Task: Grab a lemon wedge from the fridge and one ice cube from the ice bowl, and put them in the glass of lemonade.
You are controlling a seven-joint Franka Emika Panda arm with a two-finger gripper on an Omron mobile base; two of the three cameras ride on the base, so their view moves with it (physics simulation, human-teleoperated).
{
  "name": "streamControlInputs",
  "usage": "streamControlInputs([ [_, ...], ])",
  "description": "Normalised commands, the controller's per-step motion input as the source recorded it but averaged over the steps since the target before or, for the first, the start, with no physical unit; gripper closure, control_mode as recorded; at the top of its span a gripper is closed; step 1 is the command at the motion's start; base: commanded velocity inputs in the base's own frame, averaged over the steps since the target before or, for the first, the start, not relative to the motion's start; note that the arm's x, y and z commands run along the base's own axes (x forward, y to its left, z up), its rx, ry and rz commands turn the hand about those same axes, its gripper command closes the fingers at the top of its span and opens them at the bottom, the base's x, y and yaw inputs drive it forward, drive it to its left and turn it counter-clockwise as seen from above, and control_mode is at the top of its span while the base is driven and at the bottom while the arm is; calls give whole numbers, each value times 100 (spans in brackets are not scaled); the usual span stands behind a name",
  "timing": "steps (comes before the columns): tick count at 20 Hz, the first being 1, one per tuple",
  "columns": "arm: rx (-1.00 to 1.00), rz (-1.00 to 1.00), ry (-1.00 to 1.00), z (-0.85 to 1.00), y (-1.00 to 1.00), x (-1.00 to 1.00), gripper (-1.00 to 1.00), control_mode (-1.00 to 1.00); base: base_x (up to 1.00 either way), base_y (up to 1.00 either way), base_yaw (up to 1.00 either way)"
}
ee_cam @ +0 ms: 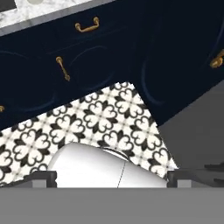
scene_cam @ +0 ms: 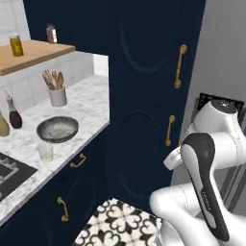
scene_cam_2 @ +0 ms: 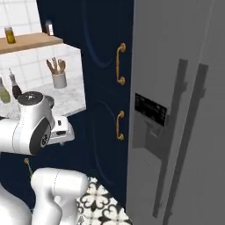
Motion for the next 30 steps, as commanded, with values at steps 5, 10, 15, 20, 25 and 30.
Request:
streamControlInputs([
  [5, 0, 0, 0, 0, 0, 0, -100, 100, -43, 0, -71],
  [10, 0, 0, 0, 0, 0, 0, -100, 100, -26, 0, -65],
  [15, 0, 0, 0, 0, 0, 0, -100, 100, -42, -2, -56],
  [20, 0, 0, 0, 0, 0, 0, -100, 100, -51, -2, -48],
  [25, 0, 0, 0, 0, 0, 0, -100, 100, -38, 0, -32],
  [30, 0, 0, 0, 0, 0, 0, -100, 100, -19, -3, -11],
])
